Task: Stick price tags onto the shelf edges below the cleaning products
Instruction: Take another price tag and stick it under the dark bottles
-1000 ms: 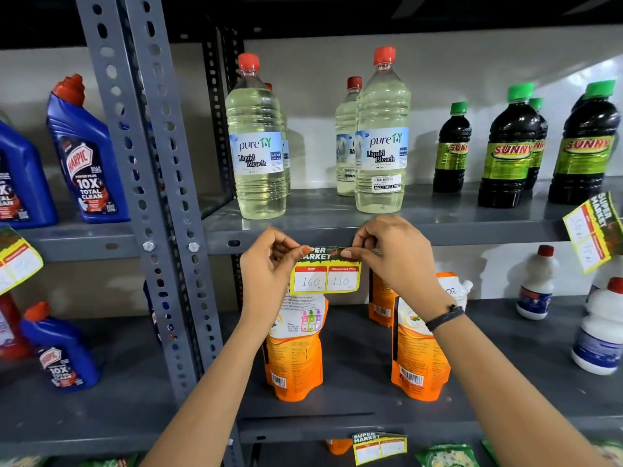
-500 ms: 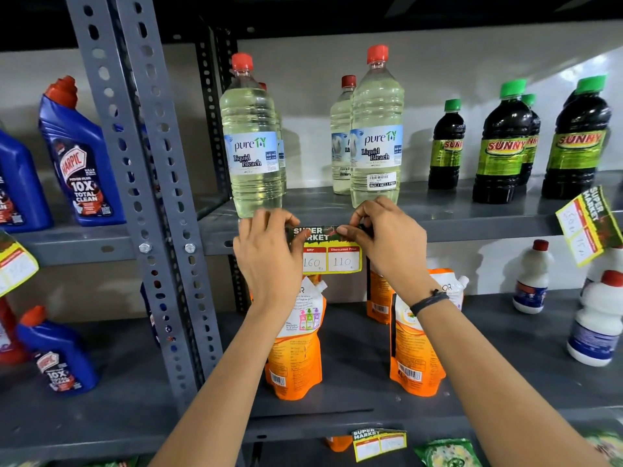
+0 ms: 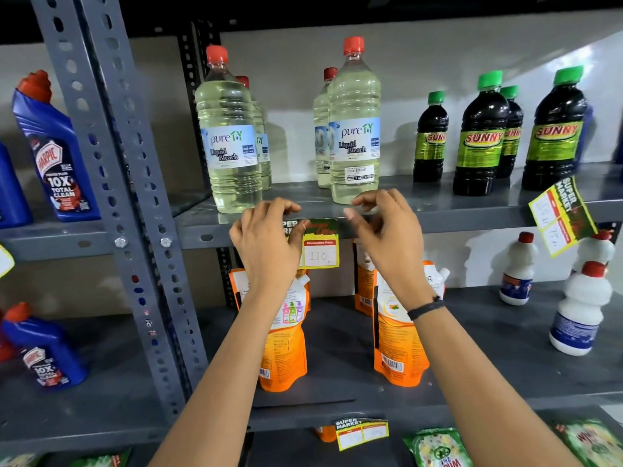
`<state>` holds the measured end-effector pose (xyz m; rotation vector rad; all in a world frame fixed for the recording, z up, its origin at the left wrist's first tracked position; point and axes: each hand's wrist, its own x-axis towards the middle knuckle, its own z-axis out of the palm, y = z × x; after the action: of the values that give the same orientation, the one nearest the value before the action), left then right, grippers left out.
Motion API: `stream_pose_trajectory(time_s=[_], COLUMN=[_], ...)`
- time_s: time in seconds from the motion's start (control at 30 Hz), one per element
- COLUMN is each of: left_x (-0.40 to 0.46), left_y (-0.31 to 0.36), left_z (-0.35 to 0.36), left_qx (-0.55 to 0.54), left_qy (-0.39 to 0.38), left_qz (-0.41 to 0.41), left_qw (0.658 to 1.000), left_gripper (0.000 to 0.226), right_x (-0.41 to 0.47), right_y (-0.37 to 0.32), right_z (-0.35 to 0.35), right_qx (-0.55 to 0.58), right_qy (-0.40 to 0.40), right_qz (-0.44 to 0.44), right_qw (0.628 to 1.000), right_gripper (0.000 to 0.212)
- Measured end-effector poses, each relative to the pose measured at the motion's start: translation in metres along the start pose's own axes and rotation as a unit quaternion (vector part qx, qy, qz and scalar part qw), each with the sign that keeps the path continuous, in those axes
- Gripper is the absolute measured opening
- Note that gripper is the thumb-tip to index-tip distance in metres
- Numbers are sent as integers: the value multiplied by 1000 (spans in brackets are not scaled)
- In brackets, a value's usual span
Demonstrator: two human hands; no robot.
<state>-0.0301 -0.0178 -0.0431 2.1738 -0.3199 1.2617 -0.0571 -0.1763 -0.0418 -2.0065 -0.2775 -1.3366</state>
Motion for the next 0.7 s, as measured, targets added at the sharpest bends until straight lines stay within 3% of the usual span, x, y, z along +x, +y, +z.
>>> stream_pose_trajectory(time_s=[0.1,0.23,0.47,0.57,0.7], left_x=[-9,-23,-27,-16,-5], left_y=[25,83,210,258,292], left_z=[7,31,99,131,163], left_qx=[17,-23,-101,-89,-64], left_qy=[26,30,-69,-107,-153], left_qz=[5,81,156,162,137], left_qw=[999,996,980,977,977], left_gripper=[19,14,17,29,34], right_x=[-4,-8,-10,-8,-3], right_y=[17,46,124,159,189], right_z=[-30,-73,-155,-179,-198], right_qx=[52,118,85,159,339], right_qy=[69,176,372,347,199], right_qz=[39,100,241,330,431], right_qw=[995,972,892,863,812], right_gripper=[7,7,20,31,21])
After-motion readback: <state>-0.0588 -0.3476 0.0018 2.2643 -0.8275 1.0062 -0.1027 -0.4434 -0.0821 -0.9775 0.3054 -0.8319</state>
